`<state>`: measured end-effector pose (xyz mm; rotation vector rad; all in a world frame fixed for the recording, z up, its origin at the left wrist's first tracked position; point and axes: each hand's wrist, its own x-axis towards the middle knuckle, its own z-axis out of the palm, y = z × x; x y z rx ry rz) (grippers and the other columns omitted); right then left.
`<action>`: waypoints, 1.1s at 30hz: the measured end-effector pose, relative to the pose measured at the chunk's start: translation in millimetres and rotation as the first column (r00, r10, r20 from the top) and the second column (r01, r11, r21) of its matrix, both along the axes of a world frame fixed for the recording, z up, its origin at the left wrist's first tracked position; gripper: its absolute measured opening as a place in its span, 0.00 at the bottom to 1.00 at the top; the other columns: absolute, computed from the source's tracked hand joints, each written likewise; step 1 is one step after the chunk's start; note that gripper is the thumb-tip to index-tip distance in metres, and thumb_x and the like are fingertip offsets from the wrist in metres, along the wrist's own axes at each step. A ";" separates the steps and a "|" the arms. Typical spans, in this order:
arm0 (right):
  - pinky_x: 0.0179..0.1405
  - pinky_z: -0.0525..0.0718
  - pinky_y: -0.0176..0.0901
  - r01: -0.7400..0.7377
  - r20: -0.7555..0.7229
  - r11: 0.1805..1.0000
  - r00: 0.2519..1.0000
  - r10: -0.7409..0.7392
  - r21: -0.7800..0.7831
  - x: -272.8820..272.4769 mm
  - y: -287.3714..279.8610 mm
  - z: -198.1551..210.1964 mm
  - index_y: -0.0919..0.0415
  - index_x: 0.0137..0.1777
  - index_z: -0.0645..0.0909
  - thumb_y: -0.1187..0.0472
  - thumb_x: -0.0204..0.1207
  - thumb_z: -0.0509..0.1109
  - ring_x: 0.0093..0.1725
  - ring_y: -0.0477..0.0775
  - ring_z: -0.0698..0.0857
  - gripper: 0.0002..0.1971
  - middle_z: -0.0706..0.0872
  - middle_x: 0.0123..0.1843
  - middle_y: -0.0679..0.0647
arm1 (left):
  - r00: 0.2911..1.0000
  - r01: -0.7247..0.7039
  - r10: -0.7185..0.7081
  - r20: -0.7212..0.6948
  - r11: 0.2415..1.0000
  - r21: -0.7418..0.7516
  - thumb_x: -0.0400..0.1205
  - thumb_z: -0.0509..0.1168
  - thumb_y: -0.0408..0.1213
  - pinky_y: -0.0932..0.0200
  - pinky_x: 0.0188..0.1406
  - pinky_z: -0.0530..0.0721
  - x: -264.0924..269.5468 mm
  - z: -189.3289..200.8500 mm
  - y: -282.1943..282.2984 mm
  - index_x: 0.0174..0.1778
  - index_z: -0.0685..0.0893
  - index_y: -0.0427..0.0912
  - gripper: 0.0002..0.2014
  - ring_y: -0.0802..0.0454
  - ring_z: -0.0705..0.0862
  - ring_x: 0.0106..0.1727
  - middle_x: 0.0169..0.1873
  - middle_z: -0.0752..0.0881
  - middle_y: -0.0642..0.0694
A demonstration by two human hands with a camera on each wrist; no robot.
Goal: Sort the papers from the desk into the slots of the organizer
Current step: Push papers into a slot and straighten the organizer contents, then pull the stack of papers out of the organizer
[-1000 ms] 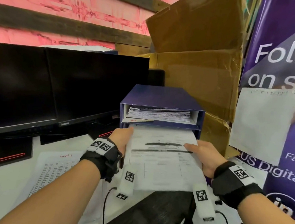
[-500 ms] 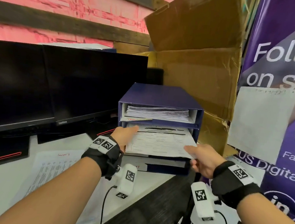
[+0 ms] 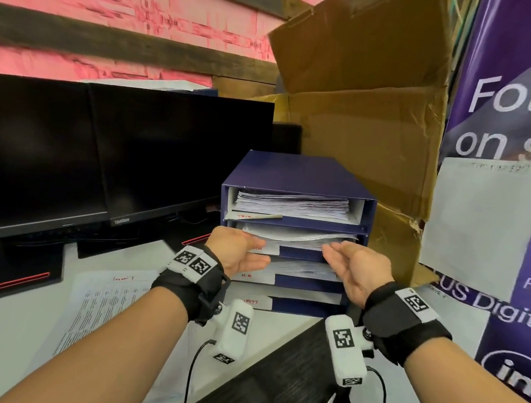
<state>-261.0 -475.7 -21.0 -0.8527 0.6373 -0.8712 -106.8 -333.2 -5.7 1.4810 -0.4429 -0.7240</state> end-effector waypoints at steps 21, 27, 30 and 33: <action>0.16 0.73 0.34 -0.134 -0.632 0.956 0.772 -0.063 -0.259 42.9 -15.9 4.8 0.61 0.30 0.78 0.52 0.84 0.63 0.16 0.49 0.77 0.21 0.79 0.24 0.53 | 0.999 0.031 -0.030 -0.019 0.999 0.043 0.89 0.52 0.36 0.50 0.30 0.88 12.5 -3.5 -14.4 0.70 0.70 0.39 0.14 0.41 0.86 0.32 0.42 0.84 0.41; 0.16 0.70 0.34 -0.298 -0.673 0.893 0.740 -0.008 -0.338 45.4 16.8 9.5 0.62 0.31 0.79 0.54 0.82 0.65 0.17 0.50 0.72 0.19 0.73 0.19 0.53 | 0.989 0.056 -0.088 0.123 0.968 0.245 0.85 0.60 0.34 0.58 0.24 0.85 18.6 -0.1 21.1 0.59 0.77 0.38 0.08 0.48 0.81 0.20 0.35 0.85 0.43; 0.20 0.72 0.36 -0.532 -0.751 0.771 0.651 0.108 -0.350 54.3 49.1 13.8 0.62 0.34 0.79 0.53 0.81 0.66 0.17 0.50 0.74 0.16 0.74 0.20 0.53 | 0.975 0.011 -0.095 0.198 0.922 0.387 0.84 0.61 0.34 0.59 0.24 0.83 30.5 0.7 52.9 0.53 0.79 0.35 0.07 0.48 0.80 0.20 0.33 0.84 0.42; 0.21 0.78 0.38 -0.748 -0.821 0.580 0.527 0.221 -0.324 69.6 78.2 8.5 0.63 0.40 0.80 0.56 0.81 0.67 0.20 0.51 0.78 0.12 0.80 0.26 0.55 | 0.963 -0.068 -0.081 0.259 0.852 0.519 0.84 0.60 0.34 0.59 0.23 0.83 47.5 -6.8 86.8 0.58 0.78 0.33 0.11 0.47 0.80 0.20 0.33 0.86 0.42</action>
